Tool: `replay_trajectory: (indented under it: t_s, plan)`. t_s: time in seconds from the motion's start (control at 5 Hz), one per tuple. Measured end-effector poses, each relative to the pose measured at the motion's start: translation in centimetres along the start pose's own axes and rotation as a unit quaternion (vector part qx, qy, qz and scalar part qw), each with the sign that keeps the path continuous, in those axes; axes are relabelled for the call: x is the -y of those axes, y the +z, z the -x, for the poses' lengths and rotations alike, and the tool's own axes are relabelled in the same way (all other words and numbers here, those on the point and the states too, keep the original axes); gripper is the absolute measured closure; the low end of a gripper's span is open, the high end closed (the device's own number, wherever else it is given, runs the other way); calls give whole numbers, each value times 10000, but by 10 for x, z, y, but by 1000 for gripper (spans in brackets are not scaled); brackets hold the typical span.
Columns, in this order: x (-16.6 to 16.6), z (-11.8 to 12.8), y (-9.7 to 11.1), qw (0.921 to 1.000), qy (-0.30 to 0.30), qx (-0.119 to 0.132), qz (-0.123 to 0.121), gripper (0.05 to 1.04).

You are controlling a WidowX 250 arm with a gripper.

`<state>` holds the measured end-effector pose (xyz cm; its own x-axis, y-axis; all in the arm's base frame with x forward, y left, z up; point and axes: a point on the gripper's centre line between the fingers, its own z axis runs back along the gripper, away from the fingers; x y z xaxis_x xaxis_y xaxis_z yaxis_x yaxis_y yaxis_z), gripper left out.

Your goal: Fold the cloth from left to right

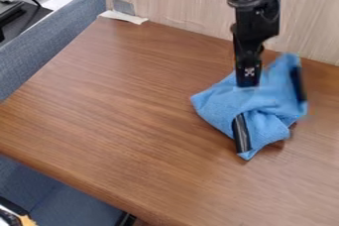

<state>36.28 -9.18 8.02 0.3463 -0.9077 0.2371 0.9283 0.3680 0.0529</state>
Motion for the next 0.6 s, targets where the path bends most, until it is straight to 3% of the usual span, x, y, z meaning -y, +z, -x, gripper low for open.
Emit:
replay_trajectory:
  t_s: [0.2,0.4,0.6]
  plan:
    - [1,-2,27,9998,-42,203,-80,84]
    - [1,-1,69,9972,-122,476,-561,84]
    - [2,-2,71,9968,-152,496,-601,84]
